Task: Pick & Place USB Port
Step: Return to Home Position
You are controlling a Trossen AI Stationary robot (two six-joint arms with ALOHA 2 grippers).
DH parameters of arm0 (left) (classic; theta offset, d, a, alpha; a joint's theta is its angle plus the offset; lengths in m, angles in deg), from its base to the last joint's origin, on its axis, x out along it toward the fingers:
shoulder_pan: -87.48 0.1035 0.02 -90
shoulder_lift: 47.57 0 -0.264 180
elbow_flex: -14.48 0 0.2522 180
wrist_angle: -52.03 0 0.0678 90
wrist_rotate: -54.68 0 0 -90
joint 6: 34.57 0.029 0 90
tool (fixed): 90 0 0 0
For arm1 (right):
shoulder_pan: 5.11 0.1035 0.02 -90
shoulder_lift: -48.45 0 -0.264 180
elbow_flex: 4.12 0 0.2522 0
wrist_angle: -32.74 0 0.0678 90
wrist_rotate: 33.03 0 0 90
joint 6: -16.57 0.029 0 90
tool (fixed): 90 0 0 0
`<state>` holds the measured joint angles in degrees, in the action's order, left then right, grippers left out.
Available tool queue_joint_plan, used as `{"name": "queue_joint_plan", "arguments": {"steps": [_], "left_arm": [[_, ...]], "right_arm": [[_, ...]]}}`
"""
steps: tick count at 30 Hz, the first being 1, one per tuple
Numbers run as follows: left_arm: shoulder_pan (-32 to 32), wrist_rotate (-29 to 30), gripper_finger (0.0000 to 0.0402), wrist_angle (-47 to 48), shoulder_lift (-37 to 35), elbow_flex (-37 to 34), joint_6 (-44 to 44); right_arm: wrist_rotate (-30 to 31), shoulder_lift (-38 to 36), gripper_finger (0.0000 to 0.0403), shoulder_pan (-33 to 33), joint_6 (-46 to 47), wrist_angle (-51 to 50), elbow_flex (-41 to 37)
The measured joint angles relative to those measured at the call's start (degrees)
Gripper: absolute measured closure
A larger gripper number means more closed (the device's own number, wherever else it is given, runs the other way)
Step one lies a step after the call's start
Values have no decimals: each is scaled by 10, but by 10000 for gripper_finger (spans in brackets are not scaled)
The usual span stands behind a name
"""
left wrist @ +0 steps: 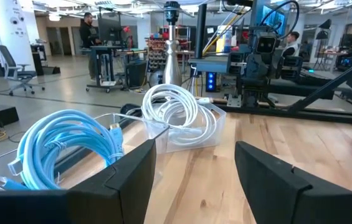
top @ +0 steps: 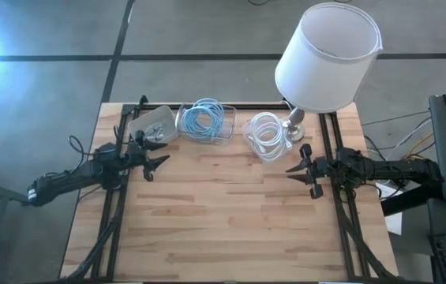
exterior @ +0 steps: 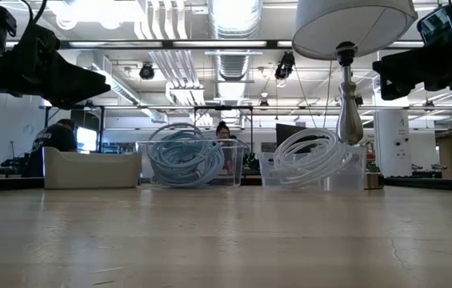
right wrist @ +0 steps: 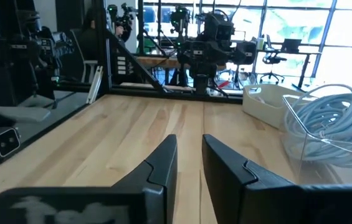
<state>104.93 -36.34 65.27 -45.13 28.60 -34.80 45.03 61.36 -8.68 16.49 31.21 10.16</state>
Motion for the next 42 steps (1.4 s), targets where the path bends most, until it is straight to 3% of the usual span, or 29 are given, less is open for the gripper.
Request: {"name": "queue_joint_plan", "arguments": {"steps": [21,42], "left_arm": [[0,0,178,1,0,0,0],[0,0,178,1,0,0,0]], "right_arm": [[0,0,312,0,-1,0,0],[0,0,327,0,-1,0,0]]}}
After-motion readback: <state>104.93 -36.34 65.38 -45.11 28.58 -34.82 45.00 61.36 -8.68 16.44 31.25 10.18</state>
